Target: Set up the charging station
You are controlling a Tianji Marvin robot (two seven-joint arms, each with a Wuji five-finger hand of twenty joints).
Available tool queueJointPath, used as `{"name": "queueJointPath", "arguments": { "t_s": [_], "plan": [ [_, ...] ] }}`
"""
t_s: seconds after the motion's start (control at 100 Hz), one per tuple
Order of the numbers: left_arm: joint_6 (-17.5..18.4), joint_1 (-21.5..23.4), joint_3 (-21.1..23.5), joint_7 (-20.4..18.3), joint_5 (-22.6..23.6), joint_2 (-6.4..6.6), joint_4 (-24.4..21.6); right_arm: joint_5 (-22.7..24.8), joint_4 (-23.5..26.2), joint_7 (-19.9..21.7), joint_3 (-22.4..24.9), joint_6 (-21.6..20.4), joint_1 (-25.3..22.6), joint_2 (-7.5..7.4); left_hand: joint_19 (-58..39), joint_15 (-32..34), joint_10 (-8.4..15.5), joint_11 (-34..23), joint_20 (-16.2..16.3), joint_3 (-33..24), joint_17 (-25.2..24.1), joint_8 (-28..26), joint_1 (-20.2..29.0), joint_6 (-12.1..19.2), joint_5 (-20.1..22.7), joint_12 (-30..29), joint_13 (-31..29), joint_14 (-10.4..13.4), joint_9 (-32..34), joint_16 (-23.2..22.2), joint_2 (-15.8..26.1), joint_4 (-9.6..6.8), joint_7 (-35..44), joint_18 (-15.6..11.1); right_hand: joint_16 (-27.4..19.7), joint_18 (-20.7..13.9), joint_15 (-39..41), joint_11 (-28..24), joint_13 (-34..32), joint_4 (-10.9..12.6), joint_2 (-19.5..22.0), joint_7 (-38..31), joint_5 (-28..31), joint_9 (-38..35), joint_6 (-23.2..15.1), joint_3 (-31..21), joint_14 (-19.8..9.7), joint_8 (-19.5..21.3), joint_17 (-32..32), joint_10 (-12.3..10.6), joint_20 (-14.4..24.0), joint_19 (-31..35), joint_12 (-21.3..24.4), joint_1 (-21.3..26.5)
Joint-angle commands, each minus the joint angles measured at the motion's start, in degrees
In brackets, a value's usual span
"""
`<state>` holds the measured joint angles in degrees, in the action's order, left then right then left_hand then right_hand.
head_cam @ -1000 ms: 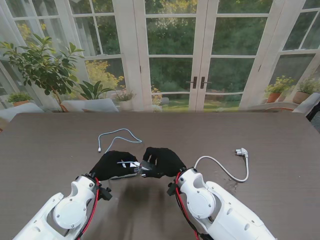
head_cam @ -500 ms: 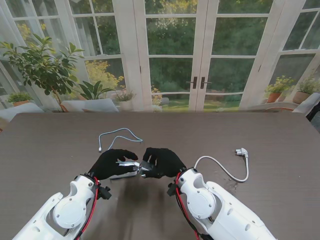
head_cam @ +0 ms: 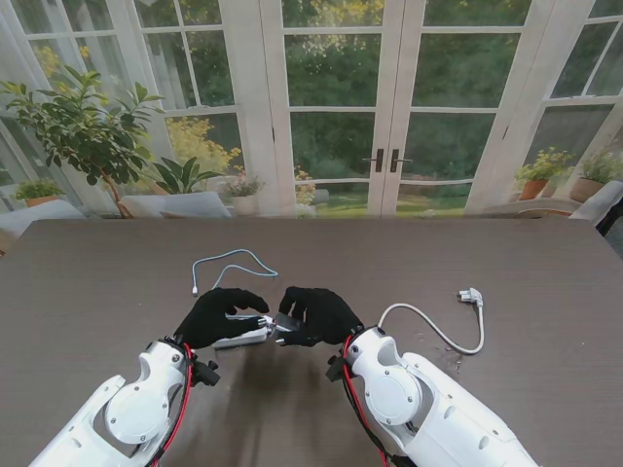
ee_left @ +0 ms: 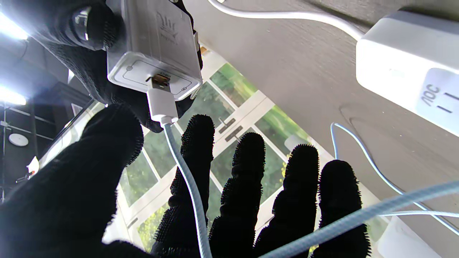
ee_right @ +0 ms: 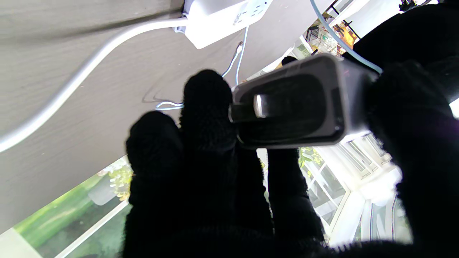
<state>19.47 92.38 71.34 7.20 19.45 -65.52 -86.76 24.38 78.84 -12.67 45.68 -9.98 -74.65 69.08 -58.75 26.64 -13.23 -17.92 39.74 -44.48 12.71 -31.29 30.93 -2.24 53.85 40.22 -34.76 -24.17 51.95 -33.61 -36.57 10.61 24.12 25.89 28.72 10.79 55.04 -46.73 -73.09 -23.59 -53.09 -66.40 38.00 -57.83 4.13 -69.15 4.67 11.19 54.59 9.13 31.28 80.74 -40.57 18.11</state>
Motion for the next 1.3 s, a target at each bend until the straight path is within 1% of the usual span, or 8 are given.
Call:
{"name": "queueJointPath", "arguments": {
  "t_s": [0.0,0.06,0.18,0.3,0.59,0.75,1.06,1.29],
  "plan": [
    [0.1,0.1,0.1,-1.3,-0.5,-0.20,-0.1,0.0,0.7,0.9,0.0,0.1,-0.3,0.10,-2.0,1.3,-0.1,-0.4,1.2,-1.8,0.4,-0.4,-0.2,0.3,1.1,0.7,-1.5,-0.5,0.7,-0.9,-2.8,-1.91,0.5,1.3,7.0,-2.0,2.3,-4.9,-2.2,3.8,4.6,-16.9,3.5,-4.0,-10.2,-11.0,-2.5,3.5,0.3,-5.4,1.1,1.2,-2.5,10.9],
    [0.2,0.1,0.1,-1.3,-0.5,-0.21,0.0,0.0,0.7,0.9,0.0,0.1,-0.3,0.08,-3.4,2.6,-0.2,-1.2,2.0,-2.4,0.9,-1.1,-0.2,0.1,1.9,1.7,-2.2,-0.4,1.4,-1.6,-3.1,-1.89,1.7,1.4,7.0,-2.0,2.3,-4.9,-2.3,3.8,4.6,-16.9,3.5,-4.0,-10.1,-11.0,-2.6,3.5,0.3,-5.4,1.1,1.2,-2.5,10.9],
    [0.2,0.0,0.2,-1.5,-0.4,-0.15,0.0,-0.1,0.7,1.0,0.1,0.3,-0.3,0.07,-5.8,6.1,-0.1,-3.5,3.2,-0.5,1.9,-3.4,3.2,0.3,3.3,4.7,-4.4,0.0,2.9,-3.7,-4.3,2.00,5.6,1.4,7.0,-2.0,2.3,-4.9,-2.2,3.8,4.5,-16.9,3.4,-4.0,-10.0,-11.0,-2.5,3.5,0.3,-5.3,1.1,1.2,-2.5,10.9],
    [0.1,0.0,0.2,-1.7,-0.6,-0.12,0.0,-0.2,0.8,1.1,0.1,0.3,-0.2,0.07,-7.3,8.3,0.0,-4.9,3.9,1.0,2.8,-2.2,6.8,0.7,3.9,6.7,-5.8,-0.2,4.0,-5.1,-5.1,3.19,9.0,1.7,7.1,-2.0,2.5,-4.9,-2.3,3.8,4.5,-16.9,3.5,-4.0,-10.1,-11.0,-2.7,3.6,0.4,-5.3,1.1,1.2,-2.5,11.0],
    [0.7,-0.5,-0.3,-1.1,-1.7,-0.45,0.7,-0.3,0.8,1.3,0.2,0.2,-0.2,0.02,-8.5,9.4,0.3,-5.5,4.0,1.9,3.6,1.4,10.3,1.0,3.2,7.7,-6.9,-0.1,5.2,-5.4,-4.5,2.88,14.0,1.5,7.1,-2.1,2.6,-4.9,-2.2,3.8,4.5,-16.9,3.4,-3.9,-9.9,-11.0,-2.4,3.5,0.4,-5.3,1.1,1.4,-2.4,11.0],
    [2.2,-0.9,-0.7,-1.7,-6.0,-0.83,1.5,-0.4,0.9,1.5,0.2,0.3,-0.2,-0.01,-9.2,10.5,0.5,-6.7,4.2,1.0,3.7,2.2,12.8,0.7,3.9,8.7,-7.4,-0.3,5.8,-6.0,-5.2,2.70,16.0,1.3,7.1,-2.1,2.6,-4.9,-2.2,3.8,4.5,-16.9,3.4,-3.9,-10.0,-11.0,-2.5,3.6,0.4,-5.3,1.0,1.4,-2.5,11.0],
    [1.7,-0.6,-0.4,-3.6,-6.5,-0.40,1.2,-0.6,1.1,1.8,0.4,0.8,-0.4,-0.08,-10.3,12.2,0.4,-7.5,4.4,0.7,4.7,3.9,12.0,0.2,5.0,9.5,-9.1,-0.6,7.6,-6.7,-5.8,3.27,18.9,1.8,7.1,-2.1,2.6,-4.9,-2.2,3.8,4.5,-16.9,3.4,-3.9,-9.9,-11.0,-2.5,3.6,0.4,-5.3,1.0,1.4,-2.4,11.1],
    [1.2,-0.7,-0.5,-3.3,-6.0,-0.44,1.1,-0.7,1.2,1.8,0.4,0.9,-0.5,-0.10,-11.3,13.1,0.4,-7.8,4.8,0.0,6.5,4.0,13.1,-0.5,5.5,9.6,-11.1,-0.8,9.4,-6.9,-5.7,2.73,19.7,2.7,7.1,-2.2,2.6,-5.0,-2.3,3.8,4.5,-16.9,3.4,-3.9,-9.9,-11.0,-2.6,3.6,0.4,-5.3,1.0,1.4,-2.4,11.0]
  ]
}}
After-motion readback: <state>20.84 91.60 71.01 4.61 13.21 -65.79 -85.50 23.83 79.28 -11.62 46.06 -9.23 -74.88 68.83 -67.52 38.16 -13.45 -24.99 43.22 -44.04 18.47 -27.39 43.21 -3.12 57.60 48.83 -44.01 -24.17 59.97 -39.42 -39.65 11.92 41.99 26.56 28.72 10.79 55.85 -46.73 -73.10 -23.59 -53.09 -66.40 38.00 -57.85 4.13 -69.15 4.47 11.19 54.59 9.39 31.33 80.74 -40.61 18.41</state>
